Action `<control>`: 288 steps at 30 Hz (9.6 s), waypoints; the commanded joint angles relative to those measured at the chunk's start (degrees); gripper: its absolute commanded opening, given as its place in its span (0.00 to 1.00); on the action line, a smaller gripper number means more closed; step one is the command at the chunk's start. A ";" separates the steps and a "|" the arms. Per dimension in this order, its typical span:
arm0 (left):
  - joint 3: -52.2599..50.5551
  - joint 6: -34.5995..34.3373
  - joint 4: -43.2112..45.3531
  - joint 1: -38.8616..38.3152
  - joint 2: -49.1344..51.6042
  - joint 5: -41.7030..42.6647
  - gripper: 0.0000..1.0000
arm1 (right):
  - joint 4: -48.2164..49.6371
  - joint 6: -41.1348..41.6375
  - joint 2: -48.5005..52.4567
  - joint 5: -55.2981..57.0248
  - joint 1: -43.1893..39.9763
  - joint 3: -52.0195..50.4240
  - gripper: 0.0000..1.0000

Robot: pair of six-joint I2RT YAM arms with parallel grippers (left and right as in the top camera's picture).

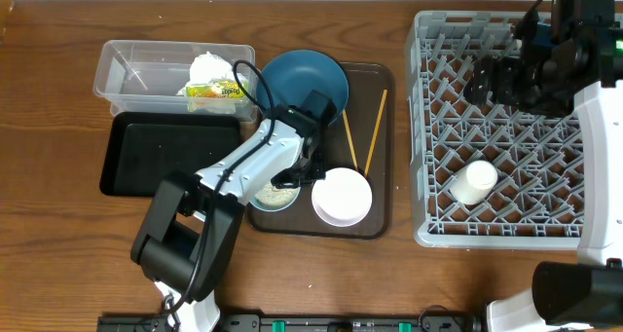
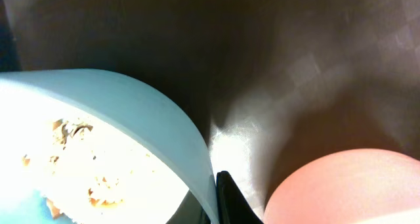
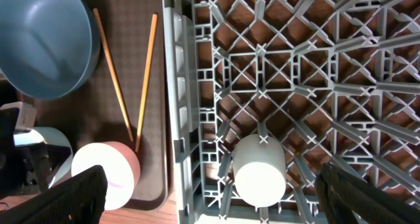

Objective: Sort waste into correct bins and load items into the dishwasher rack
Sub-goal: 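Grasp the rim of the light-blue bowl with the left gripper, then carry the bowl over the black tray and tip out the food scraps, then bring the emptied light-blue bowl back onto the brown tray, then retract the left arm and grasp the light-blue bowl with the right gripper, then lift the light-blue bowl and carry it right into the rack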

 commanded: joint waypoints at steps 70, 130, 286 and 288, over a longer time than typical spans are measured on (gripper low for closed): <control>5.62 39.04 -13.64 60.13 -0.37 78.58 0.06 | -1.86 -1.68 -0.72 -0.44 0.59 0.79 0.99; 5.86 19.87 -4.04 63.60 -2.12 80.56 0.06 | -2.71 -1.88 -0.72 -0.42 0.59 0.79 0.99; 7.52 13.05 -11.45 34.23 -27.50 2.05 0.90 | 30.73 -10.45 10.34 86.18 21.64 -5.79 0.01; 7.52 13.05 -11.45 34.23 -27.50 2.05 0.91 | 33.86 -15.23 13.00 88.17 22.14 -5.79 0.01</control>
